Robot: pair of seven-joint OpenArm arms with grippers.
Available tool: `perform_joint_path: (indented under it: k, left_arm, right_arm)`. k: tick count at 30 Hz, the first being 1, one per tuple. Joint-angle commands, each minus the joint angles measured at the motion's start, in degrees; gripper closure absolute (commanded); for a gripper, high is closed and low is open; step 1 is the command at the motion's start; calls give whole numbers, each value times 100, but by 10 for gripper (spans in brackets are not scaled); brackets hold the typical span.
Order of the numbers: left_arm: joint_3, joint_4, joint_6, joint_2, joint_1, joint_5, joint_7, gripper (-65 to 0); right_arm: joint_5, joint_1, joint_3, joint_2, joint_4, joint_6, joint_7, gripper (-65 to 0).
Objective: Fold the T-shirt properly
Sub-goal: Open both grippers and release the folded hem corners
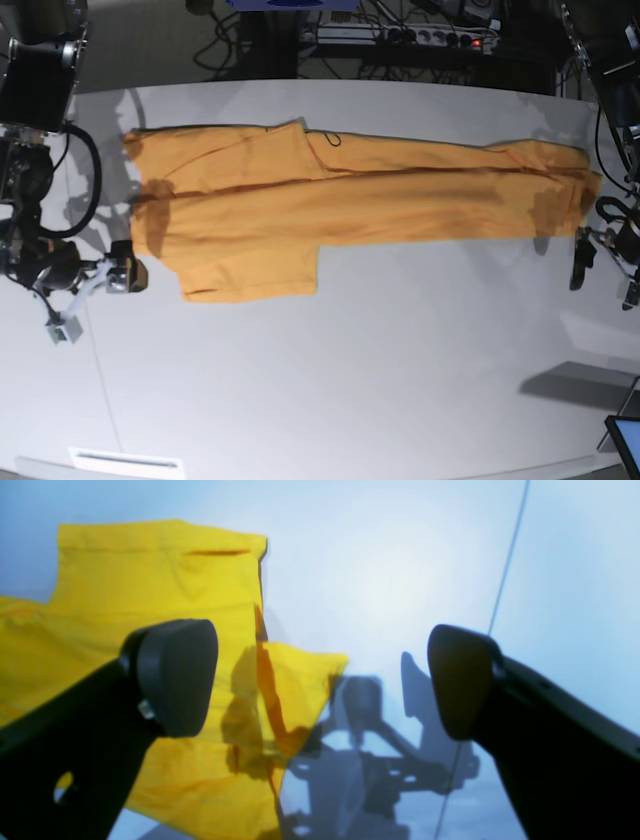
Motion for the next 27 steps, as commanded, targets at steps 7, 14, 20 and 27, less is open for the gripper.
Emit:
perform_joint_path:
  k: [7,14,20,27]
  left_arm:
    - [-47,-194,51,-227,-432,-1135,-108,-650]
    - [-3,-203,51,-280,-379,-1434,-108,-650]
    - [6,-194,51,-200,-177,-1408,-108,-650]
    - [6,-194,51,-218,-54,-1408,-134,-650]
  right_arm:
    - [108,289,-14,-135,-549,17,88,-650]
    - [108,641,-744,-135,-681,17,140,-650]
    - [108,1045,-929,-373,-1147,17,149,-650]
    - [108,1204,-981,-373,-1885,35,448,-650]
